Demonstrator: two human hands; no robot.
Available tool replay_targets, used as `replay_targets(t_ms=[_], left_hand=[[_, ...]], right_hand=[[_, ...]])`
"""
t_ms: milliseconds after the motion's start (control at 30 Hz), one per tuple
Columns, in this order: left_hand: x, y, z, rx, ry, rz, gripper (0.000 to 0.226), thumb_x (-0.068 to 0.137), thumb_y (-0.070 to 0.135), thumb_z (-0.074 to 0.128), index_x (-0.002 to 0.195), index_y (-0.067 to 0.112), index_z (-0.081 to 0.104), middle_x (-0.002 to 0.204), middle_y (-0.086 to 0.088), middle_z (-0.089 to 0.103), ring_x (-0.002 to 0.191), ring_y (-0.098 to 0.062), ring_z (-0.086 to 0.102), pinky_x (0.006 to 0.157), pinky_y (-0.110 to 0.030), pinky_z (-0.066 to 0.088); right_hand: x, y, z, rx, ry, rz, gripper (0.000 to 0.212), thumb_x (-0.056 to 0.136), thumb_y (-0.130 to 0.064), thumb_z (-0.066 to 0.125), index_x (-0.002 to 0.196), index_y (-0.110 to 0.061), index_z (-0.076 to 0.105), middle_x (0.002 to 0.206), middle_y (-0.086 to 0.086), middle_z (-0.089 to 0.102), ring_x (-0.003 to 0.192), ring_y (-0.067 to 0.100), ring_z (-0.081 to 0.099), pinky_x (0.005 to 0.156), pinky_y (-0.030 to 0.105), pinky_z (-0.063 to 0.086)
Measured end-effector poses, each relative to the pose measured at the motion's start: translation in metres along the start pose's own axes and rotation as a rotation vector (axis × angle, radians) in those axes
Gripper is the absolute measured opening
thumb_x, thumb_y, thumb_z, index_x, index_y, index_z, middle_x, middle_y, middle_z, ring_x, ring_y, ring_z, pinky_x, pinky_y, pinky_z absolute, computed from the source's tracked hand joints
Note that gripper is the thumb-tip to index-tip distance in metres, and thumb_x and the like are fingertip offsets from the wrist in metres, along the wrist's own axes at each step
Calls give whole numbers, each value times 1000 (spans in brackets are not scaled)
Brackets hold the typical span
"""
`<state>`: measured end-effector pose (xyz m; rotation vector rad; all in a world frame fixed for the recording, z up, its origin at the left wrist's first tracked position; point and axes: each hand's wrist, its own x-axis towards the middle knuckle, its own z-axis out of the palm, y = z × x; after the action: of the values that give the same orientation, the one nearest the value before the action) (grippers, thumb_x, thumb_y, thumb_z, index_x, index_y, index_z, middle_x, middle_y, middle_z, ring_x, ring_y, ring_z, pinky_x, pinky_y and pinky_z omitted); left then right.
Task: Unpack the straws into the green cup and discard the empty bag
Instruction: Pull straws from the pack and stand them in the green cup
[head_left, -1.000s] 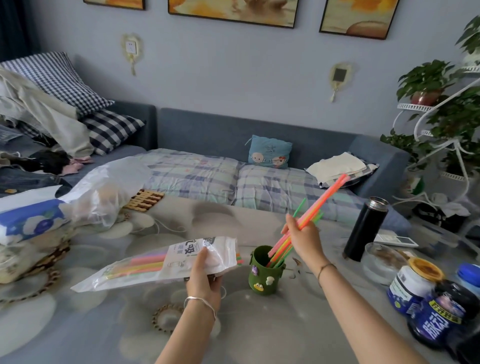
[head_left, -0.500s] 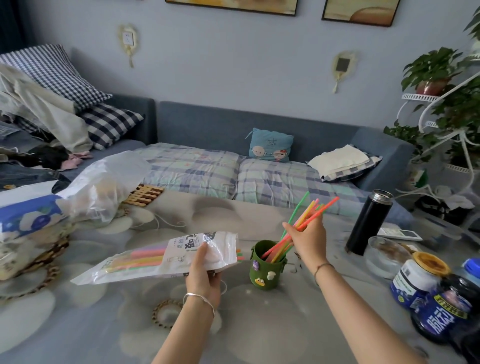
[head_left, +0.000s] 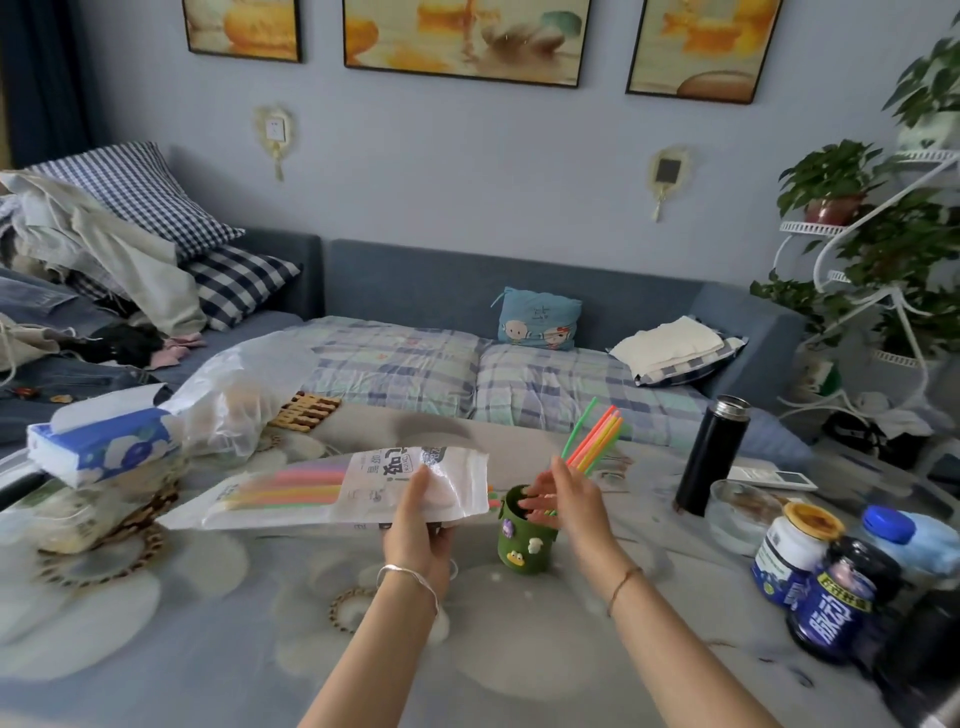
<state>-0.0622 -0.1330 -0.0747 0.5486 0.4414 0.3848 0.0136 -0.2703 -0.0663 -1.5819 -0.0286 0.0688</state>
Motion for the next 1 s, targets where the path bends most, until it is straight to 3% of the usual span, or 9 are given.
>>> replay_targets(t_ms=[200,267,333,433,500,633,767,900,1000], left_hand=[[-34,5,11,194,-38,252,47,78,16,73,122,11,56,113,-7,67,93,-17,64,81,-32,53],[-43,9,11,319,-87,330,43,76,12,74,117,9,59,110,-10,69,92,-17,66,74,-25,55],[-51,13,10,386,-149,386,32,76,9,75,105,13,63,101,-5,70,84,-9,67,63,-15,53],[-57,18,8,423,-217,395,27,75,9,75,95,22,63,95,2,70,84,-7,66,63,-14,50],[-58,22,6,444,-241,377,28,75,11,76,95,24,62,96,1,70,90,-12,65,69,-20,49],[-62,30,4,342,-301,294,48,67,22,78,113,19,63,110,-6,71,105,-22,66,86,-38,54],[-62,35,6,150,-315,207,66,64,31,79,125,16,57,116,-8,70,106,-24,66,83,-39,56],[-53,33,-2,77,-227,145,67,66,37,77,127,17,58,121,-9,68,112,-25,63,94,-43,51],[-47,29,-11,-3,-196,57,52,82,36,66,128,15,55,115,-8,69,102,-21,65,85,-37,52]], right_hand=[[-44,-2,36,614,-177,319,49,97,-49,29,108,-9,56,96,13,66,84,26,63,74,40,52],[-52,-3,42,776,-160,336,53,95,-52,31,114,-12,59,97,12,68,90,28,63,83,38,49],[-56,-6,45,854,-123,293,55,94,-53,30,116,-12,60,99,12,68,91,28,63,79,37,50],[-58,-12,47,784,-35,217,47,96,-48,33,102,-14,65,92,10,69,83,26,64,70,35,52],[-59,-15,50,663,44,174,37,95,-43,41,90,-17,66,92,11,69,82,26,64,76,39,53],[-61,-17,50,521,154,34,25,95,-33,46,80,-20,61,86,8,64,79,25,58,72,36,51],[-67,-17,48,406,117,-146,20,95,-29,46,82,-22,58,92,9,59,83,24,53,63,29,46],[-70,-15,39,129,-7,-291,18,95,-28,48,92,-14,59,87,6,60,70,15,54,43,16,41],[-67,-21,28,-50,-76,-407,21,94,-26,51,87,-8,59,79,3,60,69,6,58,59,15,47]])
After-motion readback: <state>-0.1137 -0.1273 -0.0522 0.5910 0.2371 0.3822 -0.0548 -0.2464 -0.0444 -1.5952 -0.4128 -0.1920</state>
